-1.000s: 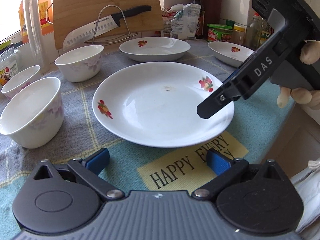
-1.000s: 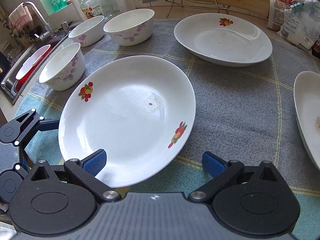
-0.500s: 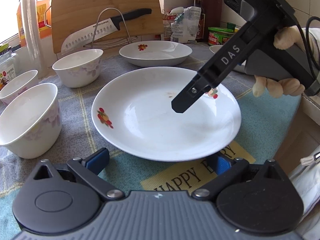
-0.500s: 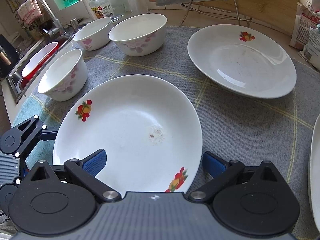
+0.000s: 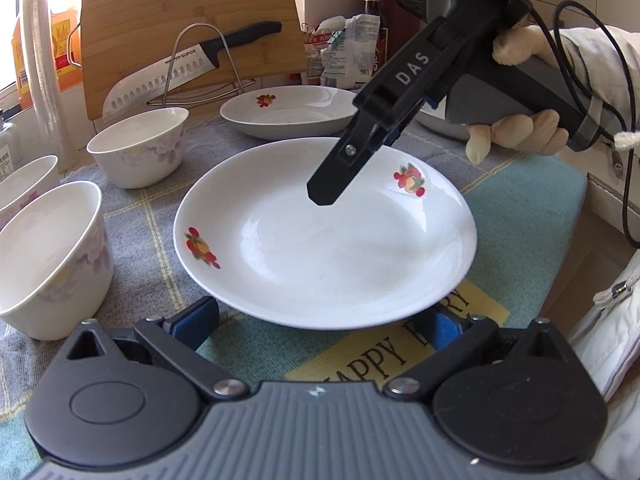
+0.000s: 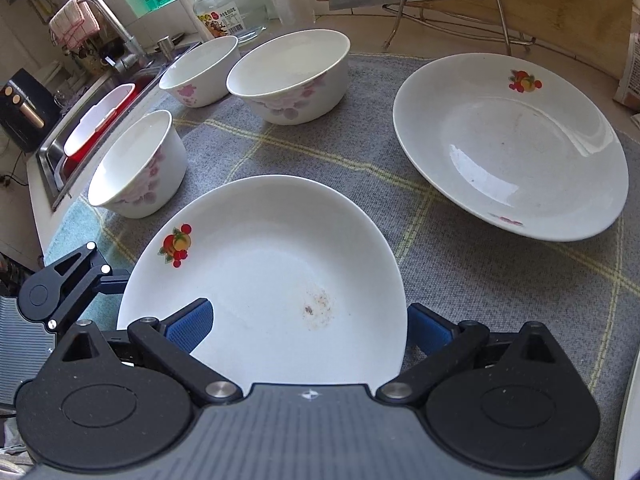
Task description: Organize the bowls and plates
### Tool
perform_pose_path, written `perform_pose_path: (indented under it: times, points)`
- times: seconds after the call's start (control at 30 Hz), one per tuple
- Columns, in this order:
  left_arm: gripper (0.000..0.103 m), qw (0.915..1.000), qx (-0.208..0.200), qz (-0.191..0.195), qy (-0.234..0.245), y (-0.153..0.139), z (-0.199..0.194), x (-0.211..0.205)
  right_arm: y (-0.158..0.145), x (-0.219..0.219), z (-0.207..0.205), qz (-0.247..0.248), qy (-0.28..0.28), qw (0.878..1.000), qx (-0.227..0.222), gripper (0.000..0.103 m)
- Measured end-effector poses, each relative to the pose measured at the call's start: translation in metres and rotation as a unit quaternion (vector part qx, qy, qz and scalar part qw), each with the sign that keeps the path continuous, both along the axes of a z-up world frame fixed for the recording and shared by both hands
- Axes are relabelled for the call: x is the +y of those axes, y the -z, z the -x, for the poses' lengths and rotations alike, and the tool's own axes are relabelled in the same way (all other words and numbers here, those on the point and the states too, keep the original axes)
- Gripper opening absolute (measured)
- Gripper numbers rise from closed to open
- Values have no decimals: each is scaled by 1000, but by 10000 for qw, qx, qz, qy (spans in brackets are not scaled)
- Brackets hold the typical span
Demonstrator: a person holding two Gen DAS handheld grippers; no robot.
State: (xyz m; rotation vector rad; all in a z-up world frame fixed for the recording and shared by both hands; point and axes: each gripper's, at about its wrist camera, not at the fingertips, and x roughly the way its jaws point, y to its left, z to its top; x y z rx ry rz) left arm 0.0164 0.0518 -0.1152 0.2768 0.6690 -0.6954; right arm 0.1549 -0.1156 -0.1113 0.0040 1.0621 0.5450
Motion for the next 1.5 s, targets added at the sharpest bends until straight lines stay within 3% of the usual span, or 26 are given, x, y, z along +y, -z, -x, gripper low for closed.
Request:
perform_pose_path:
  times: [0.3, 1.1, 1.5]
  points:
    - [103, 9997, -68, -81, 201, -1, 0, 0, -1, -8, -13, -407, 66, 9985, 361, 103]
    - [103, 9991, -65, -98, 413, -3, -5, 1, -4, 1, -26, -308, -165, 9968, 716, 97]
    - [103, 9993, 28, -229, 287, -6, -8, -2, -7, 2, -21, -358, -158, 9966, 723, 97]
